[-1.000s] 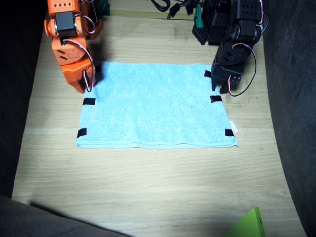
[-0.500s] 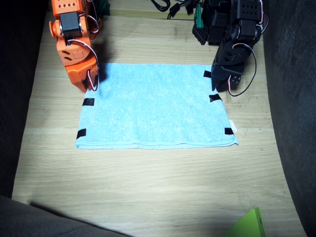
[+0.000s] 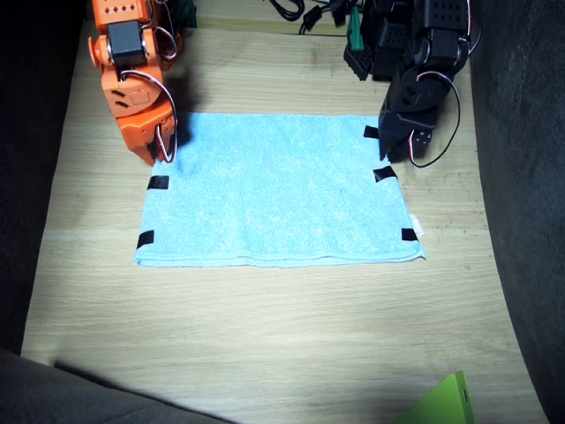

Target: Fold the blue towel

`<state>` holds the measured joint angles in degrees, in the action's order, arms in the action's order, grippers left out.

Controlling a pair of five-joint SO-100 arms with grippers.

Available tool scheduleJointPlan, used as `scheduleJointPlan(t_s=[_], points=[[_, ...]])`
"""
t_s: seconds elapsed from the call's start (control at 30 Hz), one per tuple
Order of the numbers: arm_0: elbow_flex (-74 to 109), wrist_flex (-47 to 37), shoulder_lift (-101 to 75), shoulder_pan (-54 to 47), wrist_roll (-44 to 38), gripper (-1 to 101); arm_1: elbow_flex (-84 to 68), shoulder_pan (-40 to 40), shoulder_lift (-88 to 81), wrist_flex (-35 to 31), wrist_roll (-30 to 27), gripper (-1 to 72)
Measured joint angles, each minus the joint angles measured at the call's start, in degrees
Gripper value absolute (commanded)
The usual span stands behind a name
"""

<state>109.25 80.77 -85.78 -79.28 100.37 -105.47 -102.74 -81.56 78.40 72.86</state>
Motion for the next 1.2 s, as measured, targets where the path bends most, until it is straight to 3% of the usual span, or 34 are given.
scheduleJointPlan(t_s=[0.4, 1.2], points=[[-5.9, 5.5, -3.2, 1.1, -0.4, 0, 11.3, -2.0, -4.7, 8.5, 2.7, 0.1], [-21.4, 12.6, 4.7, 15.9, -5.0, 0, 34.5, -20.7, 5.7, 21.0, 3.6, 0.1]])
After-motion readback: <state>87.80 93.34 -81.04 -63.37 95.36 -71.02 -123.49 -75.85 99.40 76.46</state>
